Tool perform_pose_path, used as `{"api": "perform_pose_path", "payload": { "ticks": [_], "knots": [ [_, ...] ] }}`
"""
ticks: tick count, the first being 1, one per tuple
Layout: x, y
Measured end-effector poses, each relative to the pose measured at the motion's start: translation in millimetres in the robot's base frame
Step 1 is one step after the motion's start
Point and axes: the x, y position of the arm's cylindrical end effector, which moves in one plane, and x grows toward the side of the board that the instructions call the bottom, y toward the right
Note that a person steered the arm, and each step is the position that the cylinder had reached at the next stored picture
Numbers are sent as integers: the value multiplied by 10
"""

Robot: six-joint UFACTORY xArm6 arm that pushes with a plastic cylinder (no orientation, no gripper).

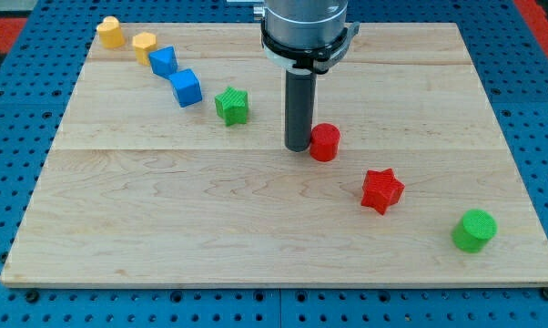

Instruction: Push the red blocks upwards of the board

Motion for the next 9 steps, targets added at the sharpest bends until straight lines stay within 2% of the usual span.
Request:
{"api": "perform_pose_path", "payload": {
  "ticks": [1,3,4,5,6,7,8,9],
  "knots": [
    [-19,-29],
    [1224,256],
    [1392,665],
    [1158,723],
    [703,763],
    [735,1044],
    [1139,1189],
    [926,1379]
  ]
}}
